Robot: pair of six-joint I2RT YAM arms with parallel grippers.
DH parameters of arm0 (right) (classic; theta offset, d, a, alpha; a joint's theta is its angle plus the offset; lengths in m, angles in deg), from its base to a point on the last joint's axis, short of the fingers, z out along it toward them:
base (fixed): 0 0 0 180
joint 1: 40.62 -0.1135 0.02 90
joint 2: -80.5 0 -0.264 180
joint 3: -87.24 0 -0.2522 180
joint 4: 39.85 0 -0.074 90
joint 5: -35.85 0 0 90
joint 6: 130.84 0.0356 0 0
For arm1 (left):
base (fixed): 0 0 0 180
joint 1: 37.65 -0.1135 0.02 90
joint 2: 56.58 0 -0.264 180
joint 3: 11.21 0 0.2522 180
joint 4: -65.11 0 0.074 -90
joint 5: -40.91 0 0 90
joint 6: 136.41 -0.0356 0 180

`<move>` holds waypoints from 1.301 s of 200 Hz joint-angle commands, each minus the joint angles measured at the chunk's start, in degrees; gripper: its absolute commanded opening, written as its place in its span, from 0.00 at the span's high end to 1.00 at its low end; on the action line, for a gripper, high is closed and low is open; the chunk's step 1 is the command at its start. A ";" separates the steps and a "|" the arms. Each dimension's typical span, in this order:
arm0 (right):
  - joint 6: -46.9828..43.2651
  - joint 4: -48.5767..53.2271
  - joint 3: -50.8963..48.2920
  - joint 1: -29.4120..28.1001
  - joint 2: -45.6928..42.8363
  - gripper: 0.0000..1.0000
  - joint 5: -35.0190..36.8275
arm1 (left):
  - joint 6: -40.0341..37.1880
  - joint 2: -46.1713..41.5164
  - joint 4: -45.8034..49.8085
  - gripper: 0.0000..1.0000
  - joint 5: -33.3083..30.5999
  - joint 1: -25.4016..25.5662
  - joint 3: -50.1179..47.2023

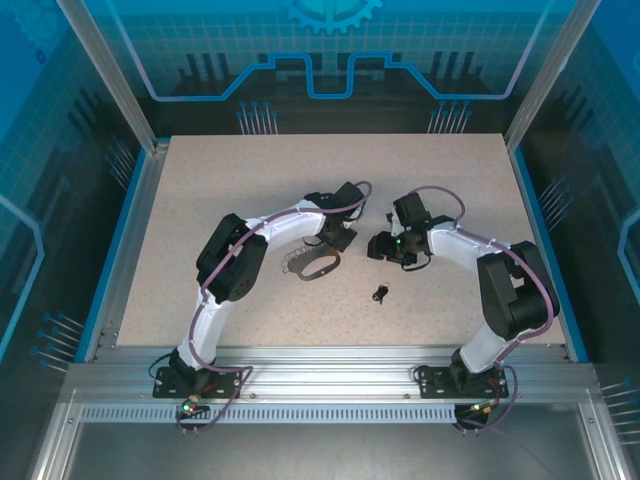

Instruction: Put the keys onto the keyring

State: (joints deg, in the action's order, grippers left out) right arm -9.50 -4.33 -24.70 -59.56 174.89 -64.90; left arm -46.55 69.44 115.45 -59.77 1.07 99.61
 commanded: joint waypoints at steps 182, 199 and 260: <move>3.56 -3.88 1.35 2.65 -2.10 0.48 -10.78 | 3.01 -14.78 -5.04 1.00 14.03 -0.97 -6.24; 3.52 -3.20 1.75 3.78 -3.99 0.48 -11.14 | 3.80 -17.39 -5.61 1.00 15.58 -1.28 -6.78; 3.08 1.80 6.37 4.74 -11.03 0.48 -10.57 | 4.90 -26.77 -7.73 1.00 20.23 -2.36 -7.44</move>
State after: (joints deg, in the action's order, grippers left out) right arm -6.31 -5.73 -21.55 -55.41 167.22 -74.40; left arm -42.66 47.52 110.01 -43.26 -0.70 92.68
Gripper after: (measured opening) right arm 0.519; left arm 0.052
